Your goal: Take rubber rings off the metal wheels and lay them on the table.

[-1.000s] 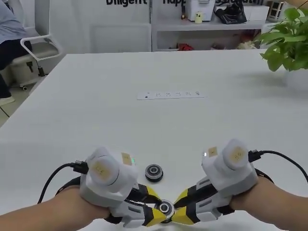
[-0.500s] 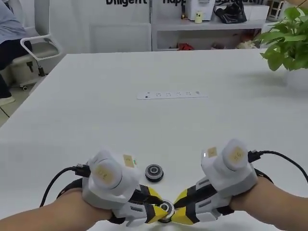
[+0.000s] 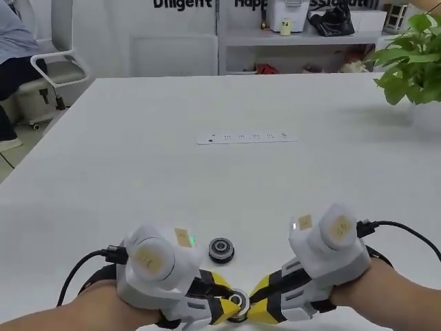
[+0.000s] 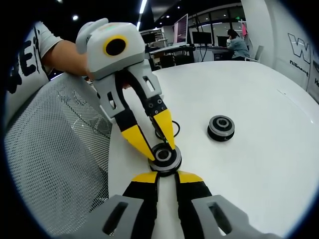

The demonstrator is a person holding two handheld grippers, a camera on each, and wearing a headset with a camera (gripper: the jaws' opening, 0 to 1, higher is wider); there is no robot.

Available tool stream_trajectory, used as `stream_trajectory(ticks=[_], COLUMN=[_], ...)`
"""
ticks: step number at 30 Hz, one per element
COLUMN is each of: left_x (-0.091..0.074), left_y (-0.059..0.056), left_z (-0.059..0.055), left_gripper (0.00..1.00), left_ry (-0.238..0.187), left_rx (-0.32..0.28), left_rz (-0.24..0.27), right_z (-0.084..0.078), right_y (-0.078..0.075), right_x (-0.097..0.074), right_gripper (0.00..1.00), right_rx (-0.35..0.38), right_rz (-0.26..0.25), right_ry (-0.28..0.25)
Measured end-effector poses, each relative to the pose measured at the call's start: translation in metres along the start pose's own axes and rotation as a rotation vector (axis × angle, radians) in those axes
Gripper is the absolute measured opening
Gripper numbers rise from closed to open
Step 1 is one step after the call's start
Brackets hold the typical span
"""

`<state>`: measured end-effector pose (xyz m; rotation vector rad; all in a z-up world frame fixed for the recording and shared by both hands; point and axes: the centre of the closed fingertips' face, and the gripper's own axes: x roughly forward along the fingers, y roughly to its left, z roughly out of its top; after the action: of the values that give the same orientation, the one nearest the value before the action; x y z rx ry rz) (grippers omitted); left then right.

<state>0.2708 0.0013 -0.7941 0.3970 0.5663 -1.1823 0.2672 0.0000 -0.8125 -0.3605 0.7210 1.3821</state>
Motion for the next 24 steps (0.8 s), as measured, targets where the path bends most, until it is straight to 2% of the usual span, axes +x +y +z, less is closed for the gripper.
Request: stream_trajectory(ticks=[7, 12, 17, 24], left_x=[-0.0006, -0.0009, -0.0013, -0.0018], left_y=[0.0003, 0.0004, 0.0003, 0.0005], left_z=[0.0003, 0.0002, 0.0002, -0.0007], left_gripper=[0.13, 0.13, 0.13, 0.13], left_ry=[-0.004, -0.006, 0.0, -0.001], left_rx=[-0.004, -0.008, 0.006, 0.012], left_rz=[0.007, 0.013, 0.01, 0.012], right_z=[-0.0015, -0.0019, -0.0023, -0.0012], right_y=[-0.0016, -0.0002, -0.0025, -0.0043], right_x=[-0.0018, -0.0013, -0.0024, -0.0052], right_gripper=[0.04, 0.01, 0.0, 0.0], right_rx=[0.06, 0.076, 0.228, 0.294], right_rz=[0.002, 0.007, 0.026, 0.039], right_ry=[0.002, -0.001, -0.053, -0.084])
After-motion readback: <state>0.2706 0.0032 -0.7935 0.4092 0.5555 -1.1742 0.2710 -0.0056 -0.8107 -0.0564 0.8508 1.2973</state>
